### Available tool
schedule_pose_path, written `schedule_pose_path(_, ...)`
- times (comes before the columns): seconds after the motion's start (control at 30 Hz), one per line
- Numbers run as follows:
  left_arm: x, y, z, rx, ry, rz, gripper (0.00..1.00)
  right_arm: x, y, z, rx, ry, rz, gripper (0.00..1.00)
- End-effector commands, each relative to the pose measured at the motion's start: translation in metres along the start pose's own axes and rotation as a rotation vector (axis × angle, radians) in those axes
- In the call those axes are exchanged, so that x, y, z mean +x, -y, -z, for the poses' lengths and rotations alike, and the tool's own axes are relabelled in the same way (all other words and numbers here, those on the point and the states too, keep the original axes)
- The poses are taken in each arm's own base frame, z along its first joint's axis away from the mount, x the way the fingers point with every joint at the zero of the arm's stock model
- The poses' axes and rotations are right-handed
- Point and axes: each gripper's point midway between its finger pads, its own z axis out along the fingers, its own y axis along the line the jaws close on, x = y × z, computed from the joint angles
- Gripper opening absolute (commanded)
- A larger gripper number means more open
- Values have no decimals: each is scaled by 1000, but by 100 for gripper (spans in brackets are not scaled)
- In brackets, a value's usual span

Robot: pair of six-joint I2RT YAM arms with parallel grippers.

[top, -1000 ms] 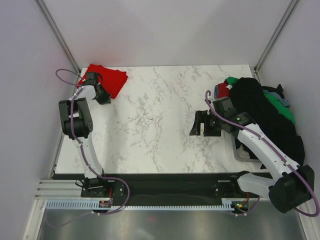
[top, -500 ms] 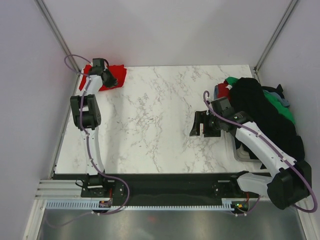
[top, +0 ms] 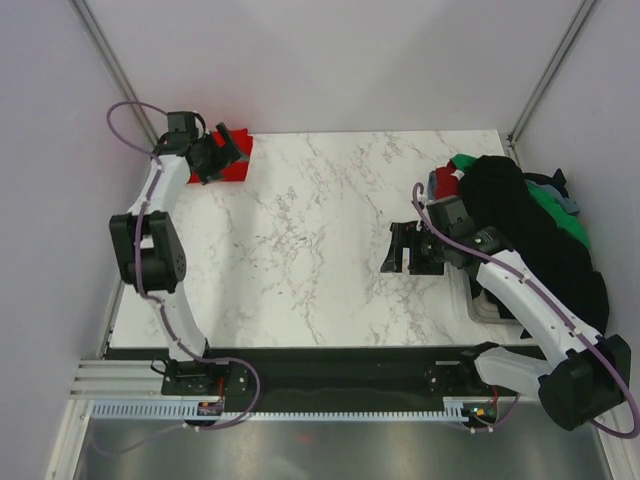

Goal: Fold and stack the t-shirts
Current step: Reset both grippers

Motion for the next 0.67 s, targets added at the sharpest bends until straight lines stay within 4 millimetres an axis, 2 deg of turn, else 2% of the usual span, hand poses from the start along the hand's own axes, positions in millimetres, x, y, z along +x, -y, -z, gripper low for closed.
schedule_pose_path(0.0,-18,35,89,85,132,-118,99,-7,-12,21,-29,63,12,86)
schedule_pose_path(0.03,-17,45,117,103,163,-131,99,-7,-12,23,-31,69,13,86)
schedule_pose_path(0.1,6,42,129,112,121,-120,99,-4,-12,30,-31,82,8,86)
schedule_pose_path(0.13,11,51,151,149,138,-136,99,-2,-12,32,-29,85,4,86)
schedule_pose_path(0.17,31,47,150,164,92,-135,100,-1,-12,34,-29,91,2,86)
schedule_pose_path(0.2,43,55,159,224,69,-158,100,1,-12,40,-30,103,0,86)
schedule_pose_path(0.27,67,52,176,245,57,-167,100,5,-11,45,-32,110,-9,86)
schedule_pose_path(0.33,83,51,186,266,52,-194,100,10,-10,51,-34,120,-14,86)
schedule_pose_path(0.37,96,43,188,257,40,-192,100,12,-10,54,-34,121,-15,86)
schedule_pose_path(0.4,100,45,202,266,67,-217,100,15,-9,58,-32,127,-15,86)
schedule_pose_path(0.53,129,41,221,293,50,-265,100,20,-5,69,-20,149,-29,86)
schedule_pose_path(0.6,142,35,223,279,41,-255,100,23,-5,73,-19,153,-39,86)
schedule_pose_path(0.63,145,40,231,299,65,-265,100,23,-4,74,-11,158,-46,86)
